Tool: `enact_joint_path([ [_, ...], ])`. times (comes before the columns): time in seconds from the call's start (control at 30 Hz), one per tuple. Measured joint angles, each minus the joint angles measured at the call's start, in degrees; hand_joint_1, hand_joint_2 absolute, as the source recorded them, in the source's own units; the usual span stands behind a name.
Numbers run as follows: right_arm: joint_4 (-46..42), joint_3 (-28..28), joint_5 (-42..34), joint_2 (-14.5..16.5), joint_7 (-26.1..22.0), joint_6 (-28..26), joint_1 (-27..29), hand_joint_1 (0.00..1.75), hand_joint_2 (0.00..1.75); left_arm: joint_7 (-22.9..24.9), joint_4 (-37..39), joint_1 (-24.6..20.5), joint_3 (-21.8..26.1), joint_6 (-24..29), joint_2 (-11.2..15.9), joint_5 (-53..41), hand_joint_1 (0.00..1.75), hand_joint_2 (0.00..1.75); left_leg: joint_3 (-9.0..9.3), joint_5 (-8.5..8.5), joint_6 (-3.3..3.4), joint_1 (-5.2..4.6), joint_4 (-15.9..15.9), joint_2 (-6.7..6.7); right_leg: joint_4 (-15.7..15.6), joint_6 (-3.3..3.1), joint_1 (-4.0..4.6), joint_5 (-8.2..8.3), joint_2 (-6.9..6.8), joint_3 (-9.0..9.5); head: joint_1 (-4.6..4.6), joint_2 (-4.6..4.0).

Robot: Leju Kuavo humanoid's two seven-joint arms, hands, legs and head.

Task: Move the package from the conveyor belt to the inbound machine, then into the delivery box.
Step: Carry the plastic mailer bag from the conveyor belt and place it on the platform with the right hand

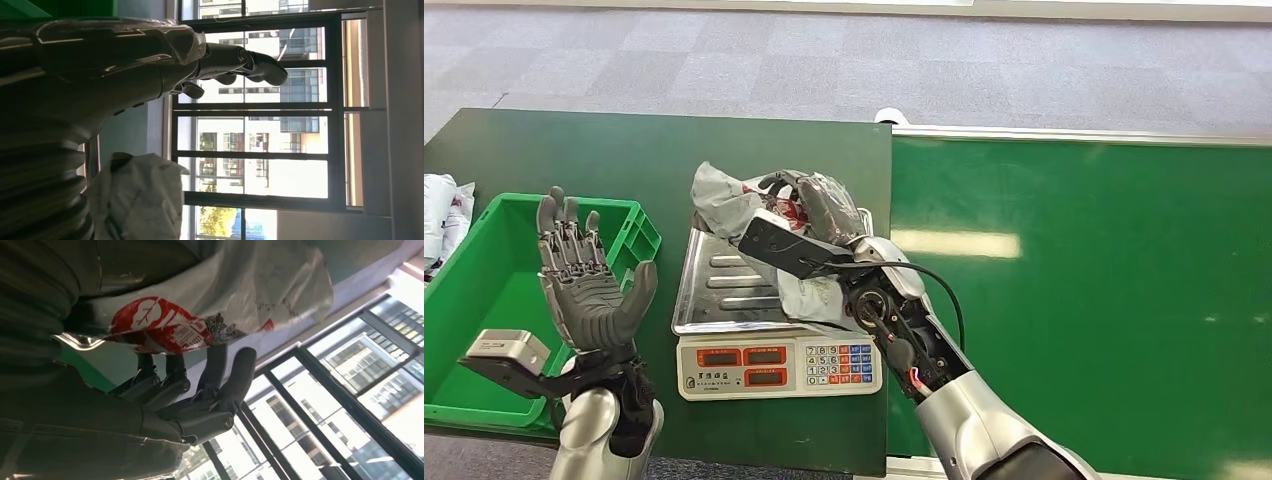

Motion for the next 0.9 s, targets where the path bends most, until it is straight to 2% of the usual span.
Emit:
enact_joint_path([
  [0.1, 2.30, 0.00, -0.93, -0.01, 1.62, -1.25, -0.45, 0.00, 1.75, 0.60, -1.04, 0.68, 1.07, -0.08, -0.34, -0.49, 0.00, 1.75, 0.00, 0.00, 0.00, 0.01, 0.00, 0.01, 0.00, 0.00, 0.01, 0.00, 0.01, -0.02, 0.01, 0.00],
  [0.23, 3.93, -0.27, -2.34, -0.02, 1.29, -1.92, -0.89, 0.00, 1.75, 1.10, -1.58, 1.02, 2.06, -0.34, -0.81, -1.13, 0.00, 1.75, 0.00, 0.00, 0.00, 0.00, 0.00, 0.01, 0.00, 0.00, 0.00, 0.00, 0.00, -0.02, 0.02, 0.00],
  [0.33, 4.25, -0.52, -3.31, -0.01, -0.81, -2.72, -0.96, 0.00, 1.75, 1.27, -1.80, 1.04, 2.46, -0.63, -1.13, -1.36, 0.00, 1.75, 0.00, 0.00, 0.00, 0.00, 0.00, 0.01, 0.00, 0.00, 0.00, 0.00, 0.01, -0.02, 0.02, 0.00],
  [0.53, 2.44, -1.70, -5.98, -0.02, -8.50, -5.60, 0.19, 0.00, 1.75, 1.74, -1.88, 1.03, 2.82, -1.47, -1.67, -1.88, 0.00, 1.75, 0.00, 0.00, 0.00, 0.00, 0.00, 0.02, 0.00, 0.00, 0.00, 0.00, 0.01, -0.03, 0.01, 0.00],
  [0.9, 0.69, -2.48, -6.23, -0.02, -9.19, -5.83, 1.20, 0.00, 1.75, 1.81, -1.88, 1.03, 2.94, -1.50, -2.10, -2.14, 0.00, 1.75, 0.00, 0.00, 0.00, 0.00, 0.00, 0.02, 0.00, 0.00, 0.00, 0.00, 0.02, -0.04, 0.01, 0.00],
])
